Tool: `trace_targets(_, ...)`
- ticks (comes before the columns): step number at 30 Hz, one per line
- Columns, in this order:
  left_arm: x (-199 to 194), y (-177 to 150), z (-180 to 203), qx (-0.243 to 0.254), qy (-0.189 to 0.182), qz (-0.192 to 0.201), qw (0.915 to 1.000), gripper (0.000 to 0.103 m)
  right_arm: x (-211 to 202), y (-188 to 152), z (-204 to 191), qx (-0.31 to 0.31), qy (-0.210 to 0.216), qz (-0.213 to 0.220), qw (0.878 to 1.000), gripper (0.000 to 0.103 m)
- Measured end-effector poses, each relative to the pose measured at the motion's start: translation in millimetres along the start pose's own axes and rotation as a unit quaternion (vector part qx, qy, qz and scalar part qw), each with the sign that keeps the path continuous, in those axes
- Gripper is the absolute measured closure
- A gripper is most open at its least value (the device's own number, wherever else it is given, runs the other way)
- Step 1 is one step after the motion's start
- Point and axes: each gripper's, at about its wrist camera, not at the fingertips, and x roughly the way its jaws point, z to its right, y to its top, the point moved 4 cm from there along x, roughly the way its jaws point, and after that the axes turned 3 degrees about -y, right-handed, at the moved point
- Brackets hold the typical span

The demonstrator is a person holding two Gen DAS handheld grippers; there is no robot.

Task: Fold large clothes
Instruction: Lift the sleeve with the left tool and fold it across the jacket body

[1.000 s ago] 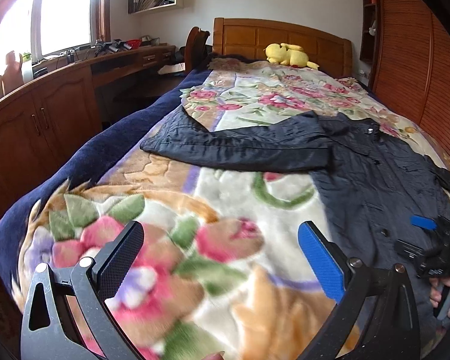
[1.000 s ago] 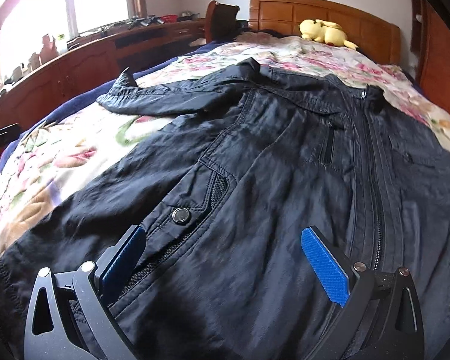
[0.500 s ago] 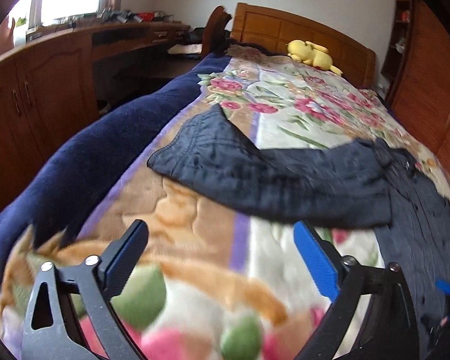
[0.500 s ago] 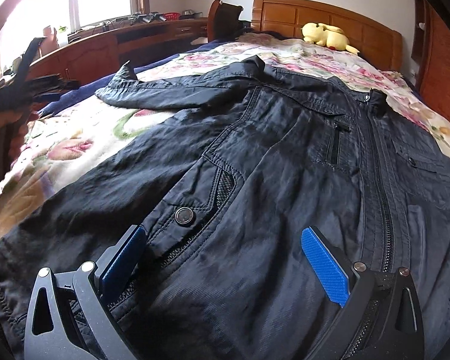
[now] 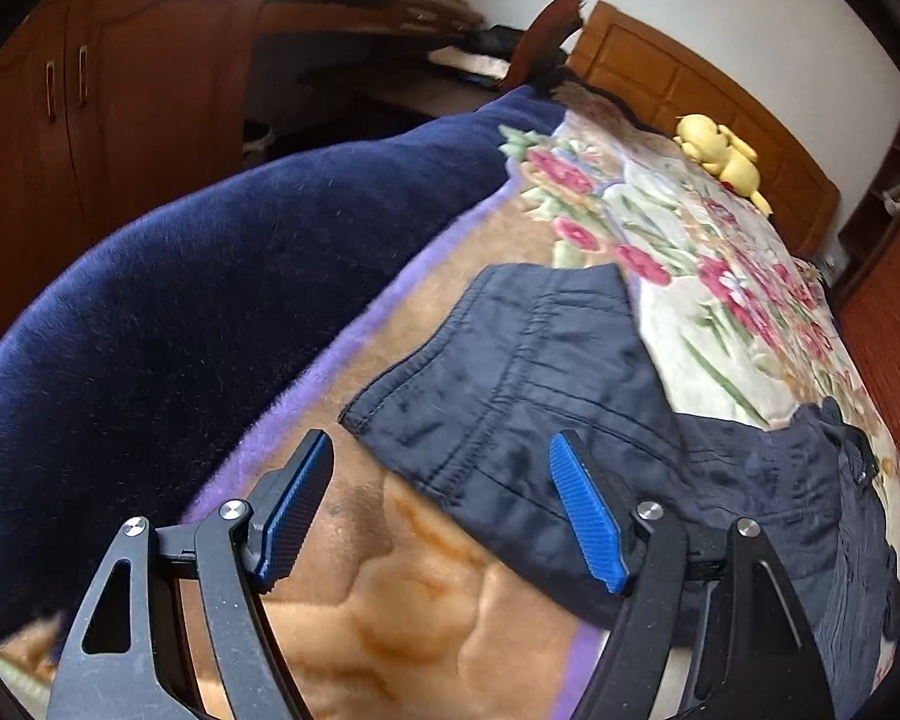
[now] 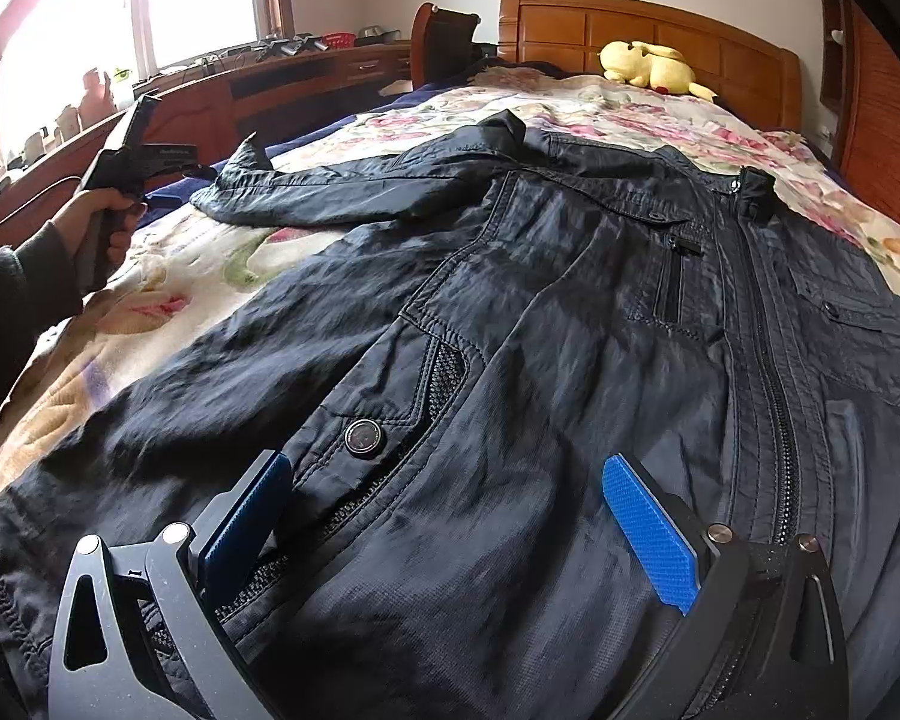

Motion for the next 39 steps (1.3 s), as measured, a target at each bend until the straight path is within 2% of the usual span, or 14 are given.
trace_targets(4, 9.5, -5.6, -7.5, -0.013, 0.006, -0.013, 0.9998, 0.027, 0.6, -0.8, -0.5, 0.001, 0.002, -0.001, 1.0, 0.0)
trace_targets(5, 9.8, -5.7, -8.5, -0.013, 0.005, -0.013, 0.9998, 0.031, 0.7, -0.8, -0.2, 0.002, 0.003, -0.001, 1.0, 0.0)
trace_targets(7, 9.5, -6.4, -6.4, -0.009, 0.0, -0.018, 0.9998, 0.055, 1.4, -0.8, -0.4, 0.002, 0.003, -0.002, 1.0, 0.0)
trace_targets(8, 10.3, -6.3, -4.2, -0.01, -0.016, -0.023, 0.9996, 0.074, 1.8, -0.8, -0.5, 0.002, 0.003, -0.003, 1.0, 0.0)
trace_targets(9, 9.9, -6.9, -1.2, -0.013, -0.031, -0.029, 0.999, 0.076, 2.2, -0.8, -0.6, 0.002, 0.004, -0.003, 1.0, 0.0)
trace_targets(11, 5.3, -5.0, 5.3, -0.004, -0.025, -0.024, 0.9994, 0.085, 3.0, -0.6, -0.8, 0.002, 0.004, -0.004, 1.0, 0.0)
trace_targets(12, -0.9, -3.3, 10.7, 0.003, -0.023, -0.018, 0.9996, 0.097, 3.7, -0.6, -1.1, 0.001, 0.005, -0.005, 1.0, 0.0)
trace_targets(15, -29.1, 5.1, 35.7, 0.024, -0.037, 0.004, 0.999, 0.097, 3.7, -0.2, -1.1, 0.002, 0.005, -0.005, 1.0, 0.0)
trace_targets(17, -51.2, 9.5, 63.1, 0.065, -0.035, 0.018, 0.9971, 0.098, 4.0, 0.0, -0.9, 0.002, 0.006, -0.006, 1.0, 0.0)
trace_targets(24, -118.7, 10.5, 168.4, 0.173, -0.07, 0.04, 0.9816, 0.098, 3.6, -0.2, -0.4, 0.003, 0.007, -0.006, 1.0, 0.0)
trace_targets(27, -138.9, -3.2, 214.5, 0.205, -0.104, 0.034, 0.9727, 0.098, 3.0, -0.2, 0.4, 0.005, 0.008, -0.005, 1.0, 0.0)
trace_targets(33, -178.0, -51.5, 298.3, 0.273, -0.159, 0.024, 0.9485, 0.098, 2.0, -0.1, 3.7, 0.013, 0.014, -0.003, 1.0, 0.0)
trace_targets(39, -192.0, -87.7, 323.0, 0.304, -0.164, 0.009, 0.9383, 0.098, -1.0, -0.8, 13.2, 0.032, 0.022, 0.008, 0.999, 0.0)
